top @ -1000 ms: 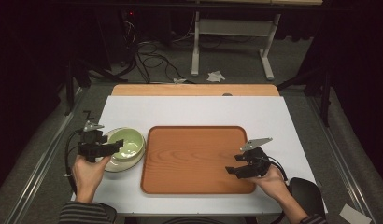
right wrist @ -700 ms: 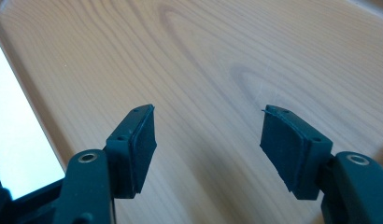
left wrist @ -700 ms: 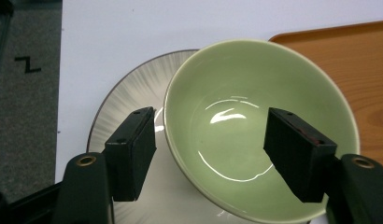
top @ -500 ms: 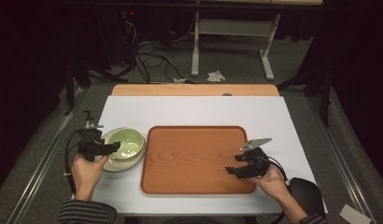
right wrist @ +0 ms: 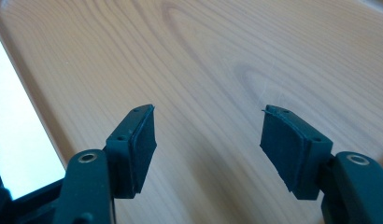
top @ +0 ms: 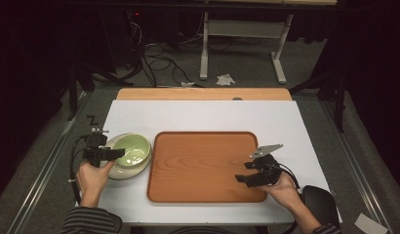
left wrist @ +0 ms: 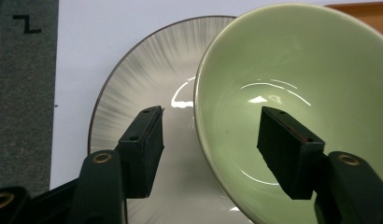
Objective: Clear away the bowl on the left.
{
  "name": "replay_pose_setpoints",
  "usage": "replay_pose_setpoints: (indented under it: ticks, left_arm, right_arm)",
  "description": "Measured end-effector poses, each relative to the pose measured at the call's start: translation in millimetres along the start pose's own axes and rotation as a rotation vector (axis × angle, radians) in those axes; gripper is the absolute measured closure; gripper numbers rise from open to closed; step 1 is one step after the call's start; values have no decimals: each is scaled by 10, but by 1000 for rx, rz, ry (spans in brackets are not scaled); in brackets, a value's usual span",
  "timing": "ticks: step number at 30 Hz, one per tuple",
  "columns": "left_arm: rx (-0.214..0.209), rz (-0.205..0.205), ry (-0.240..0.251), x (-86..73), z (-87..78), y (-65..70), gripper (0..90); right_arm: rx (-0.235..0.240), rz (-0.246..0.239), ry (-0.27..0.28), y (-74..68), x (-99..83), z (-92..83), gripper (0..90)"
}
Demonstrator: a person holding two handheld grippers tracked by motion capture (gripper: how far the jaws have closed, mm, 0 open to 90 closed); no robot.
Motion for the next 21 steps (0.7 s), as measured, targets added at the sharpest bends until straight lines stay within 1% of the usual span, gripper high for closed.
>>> replay_pose_setpoints:
  ticks: [1,5,8,10,13,16,17,19,21]
  left_arm:
    - [1,2,-13,-4,23,4,426]
    - [3,1,-21,-6,40,3,451]
    - [-3,-5,-31,-14,59,-5,492]
    - [-11,-14,-35,-21,74,-13,502]
    - [-30,-30,-39,-26,85,-23,547]
    - [-38,-32,-42,-26,94,-21,569]
    - [-51,-30,-49,-28,110,-14,594]
    - [-56,-28,-55,-31,122,-8,605]
    - [-68,-24,-66,-37,146,8,644]
  right_arm:
    - [0,0,0,-2,0,1,373]
    - [2,-2,2,-2,-1,4,373]
    - [-2,0,-3,-1,-1,-3,373]
    - [3,0,-1,-3,-1,1,373]
    - [0,-7,-3,-2,-1,6,373]
    - [0,-8,-4,0,-2,8,373]
    - [1,-7,-3,-2,-1,6,373]
    - [1,-7,-2,-2,-1,9,373]
    - [0,-4,-4,-10,-1,13,373]
Point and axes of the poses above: each handheld gripper's, and its own axes: z roughly forward along the jaws, x roughly out of its top, y roughly to its right, the point moved 5 cm from there along z, roughly forward along the jaws, and after that the axes turned 10 degrees about z, right-handed, at the moved point
